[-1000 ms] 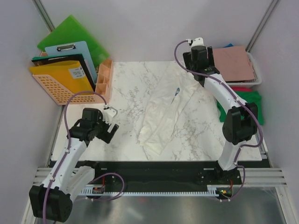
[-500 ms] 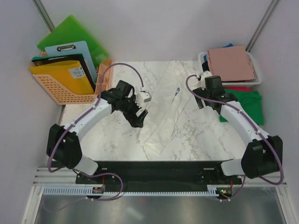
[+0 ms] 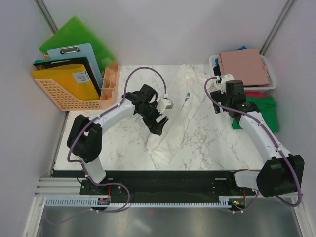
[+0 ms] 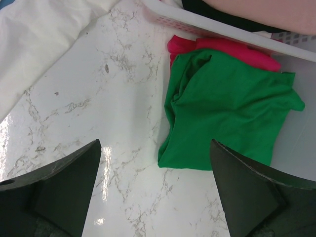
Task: Fold and stack the t-shirts
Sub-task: Fold the tshirt
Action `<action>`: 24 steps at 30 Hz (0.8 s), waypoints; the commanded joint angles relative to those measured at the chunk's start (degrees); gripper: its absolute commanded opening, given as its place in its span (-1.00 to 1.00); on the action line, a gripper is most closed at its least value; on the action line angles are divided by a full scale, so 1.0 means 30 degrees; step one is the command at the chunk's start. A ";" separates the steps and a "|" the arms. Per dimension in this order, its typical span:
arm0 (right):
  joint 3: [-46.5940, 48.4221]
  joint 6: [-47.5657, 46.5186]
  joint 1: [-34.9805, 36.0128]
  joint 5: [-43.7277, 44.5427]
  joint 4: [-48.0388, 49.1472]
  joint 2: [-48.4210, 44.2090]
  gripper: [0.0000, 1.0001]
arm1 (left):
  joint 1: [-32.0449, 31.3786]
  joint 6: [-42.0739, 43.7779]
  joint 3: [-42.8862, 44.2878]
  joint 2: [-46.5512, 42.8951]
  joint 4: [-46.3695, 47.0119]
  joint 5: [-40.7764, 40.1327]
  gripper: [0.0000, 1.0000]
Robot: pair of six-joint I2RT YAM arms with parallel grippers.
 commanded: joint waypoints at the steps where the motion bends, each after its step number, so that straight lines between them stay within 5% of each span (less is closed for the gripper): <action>1: -0.0422 0.0437 -0.0221 -0.0453 0.0394 -0.0035 0.96 | -0.0392 -0.0687 0.0899 0.0647 0.0587 0.0522 1.00; 15: -0.0422 0.0525 -0.0280 -0.1331 0.0628 0.0170 0.96 | -0.0451 -0.1332 -0.2264 -0.0669 0.0587 -0.3815 1.00; 24: -0.0658 0.0350 -0.0280 -0.0718 0.0951 0.0200 0.96 | -0.0451 -0.2299 -0.1768 -0.0231 -0.0525 -0.2207 1.00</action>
